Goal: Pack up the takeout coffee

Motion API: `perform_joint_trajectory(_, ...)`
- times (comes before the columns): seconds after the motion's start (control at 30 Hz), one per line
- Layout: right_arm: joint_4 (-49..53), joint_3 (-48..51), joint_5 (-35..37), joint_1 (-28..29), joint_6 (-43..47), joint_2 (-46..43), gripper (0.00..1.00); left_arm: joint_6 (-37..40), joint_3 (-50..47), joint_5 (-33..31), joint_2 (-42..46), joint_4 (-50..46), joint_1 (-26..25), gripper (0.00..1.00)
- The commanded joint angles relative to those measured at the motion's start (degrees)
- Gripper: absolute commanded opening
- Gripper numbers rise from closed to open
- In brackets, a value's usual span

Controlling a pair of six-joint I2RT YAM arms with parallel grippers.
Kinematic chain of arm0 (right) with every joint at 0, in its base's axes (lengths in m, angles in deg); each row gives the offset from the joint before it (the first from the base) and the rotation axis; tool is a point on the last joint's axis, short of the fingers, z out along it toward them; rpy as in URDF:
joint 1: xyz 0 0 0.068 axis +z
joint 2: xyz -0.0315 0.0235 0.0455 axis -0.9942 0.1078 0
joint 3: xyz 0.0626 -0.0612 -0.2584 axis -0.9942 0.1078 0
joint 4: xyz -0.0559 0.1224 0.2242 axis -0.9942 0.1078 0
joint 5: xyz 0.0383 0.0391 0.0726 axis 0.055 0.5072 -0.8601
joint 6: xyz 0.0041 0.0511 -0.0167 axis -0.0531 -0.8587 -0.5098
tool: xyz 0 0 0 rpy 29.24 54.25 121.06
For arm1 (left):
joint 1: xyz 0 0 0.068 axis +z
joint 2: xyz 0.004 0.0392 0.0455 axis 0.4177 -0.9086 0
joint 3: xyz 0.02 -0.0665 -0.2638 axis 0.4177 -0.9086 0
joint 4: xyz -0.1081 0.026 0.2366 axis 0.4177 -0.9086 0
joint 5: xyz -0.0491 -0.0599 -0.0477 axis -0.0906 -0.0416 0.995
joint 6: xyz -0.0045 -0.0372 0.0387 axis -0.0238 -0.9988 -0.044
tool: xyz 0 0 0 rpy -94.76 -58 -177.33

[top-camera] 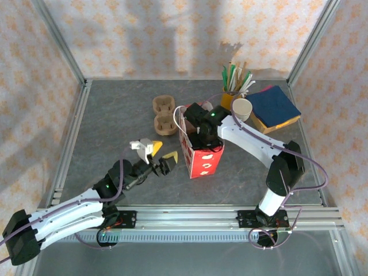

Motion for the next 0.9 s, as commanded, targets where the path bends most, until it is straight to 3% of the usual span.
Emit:
perform_joint_trajectory(0.0,-0.59,-2.08,0.43,0.59,-1.11,0.6,0.67,-8.49,9.03,8.04,-3.16,-7.76,0.42,0.89)
perform_joint_trajectory(0.17,-0.83,-1.77,0.41,0.69,-1.44,0.42,0.67,-11.78,17.15,13.57,-9.4,-9.77,0.47,0.86)
perform_joint_trajectory(0.33,-0.84,-2.17,0.27,0.77,-1.46,0.4,0.67,-12.07,19.78,9.99,-13.09,-12.41,0.54,0.84)
perform_joint_trajectory(0.57,-0.46,-2.35,0.41,0.86,-1.57,0.0,0.67,-12.58,19.96,10.13,-18.7,-14.19,2.56,0.78)
perform_joint_trajectory(0.87,0.89,-4.78,0.99,0.86,-1.24,0.39,0.67,-11.99,20.22,8.87,-19.19,-16.93,2.85,0.77)
